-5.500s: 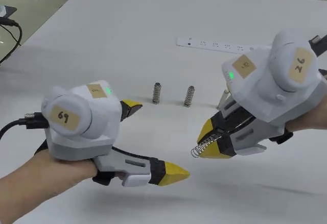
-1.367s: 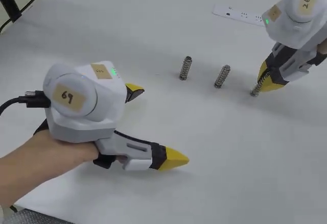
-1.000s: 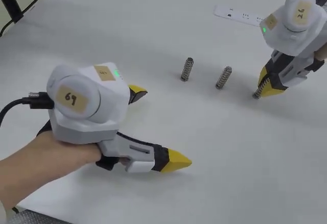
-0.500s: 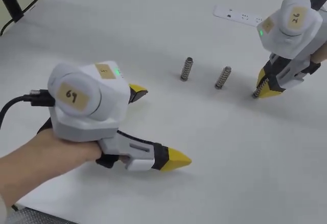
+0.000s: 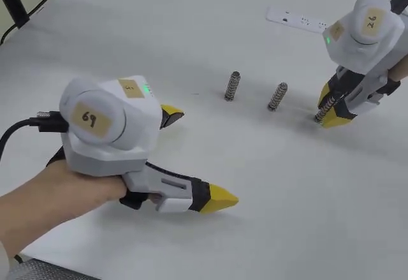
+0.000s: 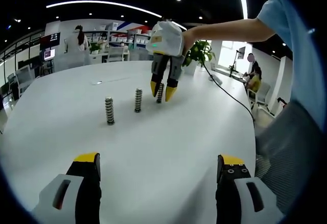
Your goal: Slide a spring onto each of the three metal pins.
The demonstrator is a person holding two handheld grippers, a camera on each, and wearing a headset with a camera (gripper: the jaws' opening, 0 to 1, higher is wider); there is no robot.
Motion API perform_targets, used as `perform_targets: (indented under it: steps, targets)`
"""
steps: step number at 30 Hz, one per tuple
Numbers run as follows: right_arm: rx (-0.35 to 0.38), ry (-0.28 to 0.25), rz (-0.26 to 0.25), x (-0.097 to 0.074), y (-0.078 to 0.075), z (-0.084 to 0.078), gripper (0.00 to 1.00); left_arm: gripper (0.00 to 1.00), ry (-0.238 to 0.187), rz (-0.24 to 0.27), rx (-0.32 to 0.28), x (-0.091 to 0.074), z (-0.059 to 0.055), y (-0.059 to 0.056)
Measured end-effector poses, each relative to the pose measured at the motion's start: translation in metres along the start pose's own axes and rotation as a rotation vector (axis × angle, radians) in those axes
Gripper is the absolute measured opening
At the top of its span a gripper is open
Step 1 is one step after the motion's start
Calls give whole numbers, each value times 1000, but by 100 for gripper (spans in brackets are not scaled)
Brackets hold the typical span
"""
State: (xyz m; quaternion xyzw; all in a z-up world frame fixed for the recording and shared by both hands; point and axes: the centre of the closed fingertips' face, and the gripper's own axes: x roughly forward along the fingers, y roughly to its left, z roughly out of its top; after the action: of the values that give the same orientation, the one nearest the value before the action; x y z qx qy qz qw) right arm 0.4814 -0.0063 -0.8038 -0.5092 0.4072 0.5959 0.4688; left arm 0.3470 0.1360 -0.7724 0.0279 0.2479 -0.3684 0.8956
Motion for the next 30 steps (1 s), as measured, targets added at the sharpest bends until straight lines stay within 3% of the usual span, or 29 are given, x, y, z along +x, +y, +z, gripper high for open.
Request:
perform_targets:
  steps: [5,9,13,22,30]
  targets:
    - [36,-55,-12,-3,1,3,31,92,9,-5,4,0,-2,-2]
    - [34,-62,-22,-4,2,2,38,92,3,-6,2,0,0,-2]
    - [68,-115,-38,-6,2,7,49,92,2,-2,3,-1,2,0]
    - [111,-184,-60,-5,12,11,69,91,8,2,8,-2,1,2]
    - [153,-240,-111,-7,16,10,87,92,2,3,8,-3,6,4]
